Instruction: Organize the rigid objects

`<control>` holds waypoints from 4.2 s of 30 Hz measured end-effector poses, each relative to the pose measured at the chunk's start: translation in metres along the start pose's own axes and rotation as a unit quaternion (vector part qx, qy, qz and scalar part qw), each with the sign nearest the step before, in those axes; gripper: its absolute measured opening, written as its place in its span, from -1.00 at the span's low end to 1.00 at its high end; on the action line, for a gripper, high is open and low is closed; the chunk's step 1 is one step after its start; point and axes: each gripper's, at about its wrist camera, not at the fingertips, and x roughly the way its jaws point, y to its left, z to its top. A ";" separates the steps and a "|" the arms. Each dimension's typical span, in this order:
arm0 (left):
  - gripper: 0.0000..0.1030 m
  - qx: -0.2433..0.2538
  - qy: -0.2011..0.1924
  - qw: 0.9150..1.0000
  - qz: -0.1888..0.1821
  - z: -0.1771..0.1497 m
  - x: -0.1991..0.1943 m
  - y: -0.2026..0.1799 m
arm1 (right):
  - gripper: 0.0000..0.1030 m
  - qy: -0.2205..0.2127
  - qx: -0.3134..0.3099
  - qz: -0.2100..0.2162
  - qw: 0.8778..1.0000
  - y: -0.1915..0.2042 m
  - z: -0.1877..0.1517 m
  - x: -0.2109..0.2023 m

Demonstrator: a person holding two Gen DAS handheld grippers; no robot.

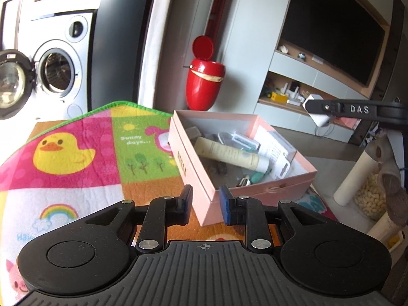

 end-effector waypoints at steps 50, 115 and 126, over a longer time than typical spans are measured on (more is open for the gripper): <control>0.01 0.037 0.012 0.993 0.113 -0.082 0.022 -0.040 | 1.00 0.128 0.054 -0.038 0.990 0.030 -0.151 0.018; 0.07 0.036 0.005 0.988 0.148 -0.083 0.029 -0.050 | 1.00 0.104 0.062 -0.042 0.992 0.035 -0.157 0.015; 0.07 0.036 0.005 0.988 0.147 -0.083 0.029 -0.050 | 1.00 0.104 0.062 -0.042 0.992 0.035 -0.158 0.015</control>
